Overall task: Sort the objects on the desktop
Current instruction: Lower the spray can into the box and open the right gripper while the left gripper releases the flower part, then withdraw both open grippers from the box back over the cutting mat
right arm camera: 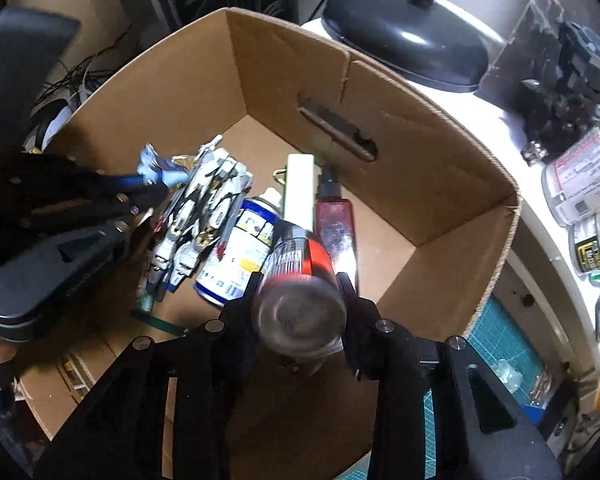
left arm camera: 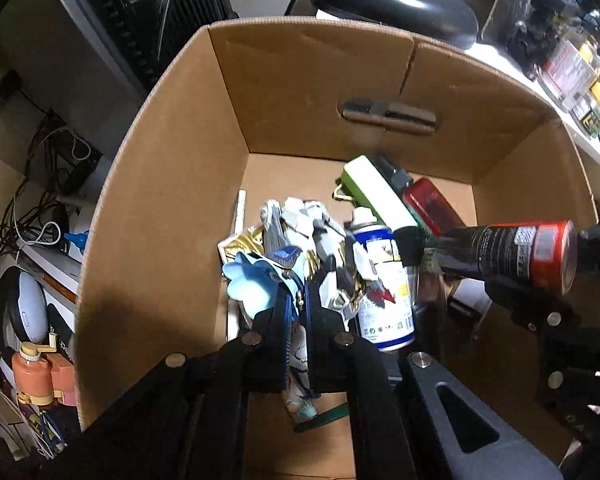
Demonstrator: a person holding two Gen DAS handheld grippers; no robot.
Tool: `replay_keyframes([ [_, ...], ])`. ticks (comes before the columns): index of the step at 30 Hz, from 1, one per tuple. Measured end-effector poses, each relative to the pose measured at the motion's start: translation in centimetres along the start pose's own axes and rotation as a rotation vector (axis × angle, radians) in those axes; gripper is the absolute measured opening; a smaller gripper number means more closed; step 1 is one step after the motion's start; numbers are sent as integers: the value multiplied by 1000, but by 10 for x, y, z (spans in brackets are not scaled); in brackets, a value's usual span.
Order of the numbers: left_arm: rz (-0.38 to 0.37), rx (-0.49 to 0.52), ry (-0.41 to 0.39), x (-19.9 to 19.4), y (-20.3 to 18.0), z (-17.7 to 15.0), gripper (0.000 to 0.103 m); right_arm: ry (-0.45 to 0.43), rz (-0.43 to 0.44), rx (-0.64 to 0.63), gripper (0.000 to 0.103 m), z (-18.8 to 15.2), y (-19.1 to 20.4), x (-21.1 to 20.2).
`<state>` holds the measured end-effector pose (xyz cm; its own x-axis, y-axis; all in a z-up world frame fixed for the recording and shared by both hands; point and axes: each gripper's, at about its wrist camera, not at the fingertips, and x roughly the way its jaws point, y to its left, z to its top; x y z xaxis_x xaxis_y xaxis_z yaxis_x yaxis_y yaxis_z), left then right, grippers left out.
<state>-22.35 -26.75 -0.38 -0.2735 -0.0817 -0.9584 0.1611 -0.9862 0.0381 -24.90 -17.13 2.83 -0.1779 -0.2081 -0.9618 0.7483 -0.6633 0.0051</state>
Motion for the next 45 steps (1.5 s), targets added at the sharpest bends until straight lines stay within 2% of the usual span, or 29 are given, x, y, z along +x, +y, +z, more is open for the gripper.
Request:
replay_keyframes([
  [6,58,36,-17,-15,-6,-7,8,-1,17,-16,34,3,9,3],
  [7,73,47,-19,-17,-8,-9,12,-10,25,-23,36,2,12,2],
  [8,89,59,-21,-19,-10,-11,15,-14,33,-29,43,0,14,1],
  [10,119,77,-27,-24,-13,-15,46,-18,43,-43,55,-2,19,-2],
  [12,136,73,-39,-30,-14,-18,54,-27,42,-64,63,-4,23,-5],
  [13,143,67,-49,-34,-14,-20,55,-34,30,-73,69,-6,25,-7],
  [14,149,60,-61,-41,-14,-22,55,-42,15,-77,70,-8,26,-10],
  [17,156,45,-131,-68,-12,-30,55,-105,-8,-88,70,-18,30,-26],
  [23,144,32,-284,-118,-18,-45,56,-263,23,-91,72,-45,32,-78],
  [25,125,57,-308,-134,-23,-49,59,-304,35,-94,72,-53,33,-96],
  [28,58,60,-368,-163,-29,-60,60,-364,21,-105,72,-63,38,-126],
  [31,10,95,-459,-194,-38,-85,62,-464,-10,-109,72,-86,36,-159],
  [32,0,112,-497,-202,-41,-97,66,-514,0,-97,73,-100,31,-171],
  [33,-7,126,-531,-206,-44,-110,75,-562,16,-82,73,-116,23,-182],
  [36,-44,175,-624,-217,-53,-154,78,-651,18,-41,75,-165,1,-202],
  [39,-74,176,-676,-220,-58,-179,78,-718,-45,16,75,-205,-19,-219],
  [41,-67,165,-722,-220,-61,-192,78,-774,-107,93,75,-232,-30,-230],
  [43,-53,163,-760,-215,-68,-204,88,-832,-179,169,76,-262,-39,-238],
  [45,-40,186,-763,-201,-80,-214,89,-861,-255,217,80,-284,-43,-239],
])
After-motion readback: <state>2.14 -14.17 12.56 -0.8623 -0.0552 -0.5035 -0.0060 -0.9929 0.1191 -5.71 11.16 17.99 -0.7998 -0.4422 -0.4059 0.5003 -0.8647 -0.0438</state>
